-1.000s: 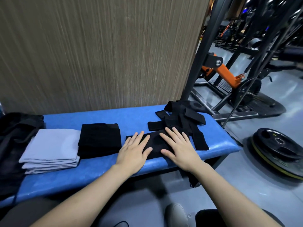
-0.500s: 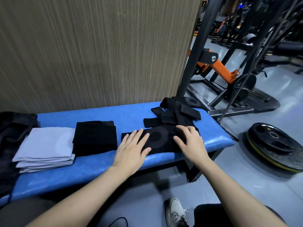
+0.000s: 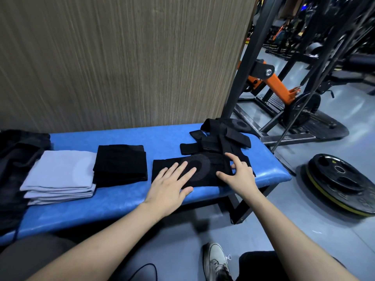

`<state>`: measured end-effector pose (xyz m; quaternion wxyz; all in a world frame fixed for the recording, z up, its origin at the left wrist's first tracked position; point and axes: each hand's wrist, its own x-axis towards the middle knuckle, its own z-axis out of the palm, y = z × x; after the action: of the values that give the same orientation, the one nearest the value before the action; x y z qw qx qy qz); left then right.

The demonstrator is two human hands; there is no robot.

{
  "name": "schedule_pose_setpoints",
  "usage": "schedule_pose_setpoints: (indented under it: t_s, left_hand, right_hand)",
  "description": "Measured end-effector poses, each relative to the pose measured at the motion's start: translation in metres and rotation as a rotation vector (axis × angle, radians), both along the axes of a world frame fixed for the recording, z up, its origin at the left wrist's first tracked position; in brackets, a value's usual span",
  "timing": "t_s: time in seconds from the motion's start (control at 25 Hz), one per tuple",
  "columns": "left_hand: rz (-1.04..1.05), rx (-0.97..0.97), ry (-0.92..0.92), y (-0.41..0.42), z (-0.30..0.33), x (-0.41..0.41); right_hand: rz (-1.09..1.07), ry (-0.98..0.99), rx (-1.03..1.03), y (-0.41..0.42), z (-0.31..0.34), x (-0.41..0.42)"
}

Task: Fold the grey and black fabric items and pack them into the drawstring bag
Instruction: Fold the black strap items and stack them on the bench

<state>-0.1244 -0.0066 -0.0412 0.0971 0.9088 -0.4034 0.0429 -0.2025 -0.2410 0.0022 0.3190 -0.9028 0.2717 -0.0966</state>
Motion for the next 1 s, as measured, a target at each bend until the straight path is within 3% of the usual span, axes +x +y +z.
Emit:
schedule_pose_setpoints:
  t_s: [0.28,0.56,0.8,1.0]
  left_hand:
    - [0.001,0.020,-0.012,0.000,-0.002,0.002]
    - [0.055,-0.033,0.006,0.004,-0.002,0.003]
    - [0.121,-0.078,0.073,0.024,-0.001,-0.006]
    - [0.148,-0.130,0.100,0.036,-0.005,-0.006]
  right_hand:
    - [0.060,-0.109,0.310,-0.002,0.006,0.003]
    - [0.025,-0.205,0.453,-0.012,0.019,-0.003]
    - [-0.073,-0.256,0.442,-0.026,0.035,-0.004]
    - [0.003,-0.337,0.322,-0.007,0.048,-0.001]
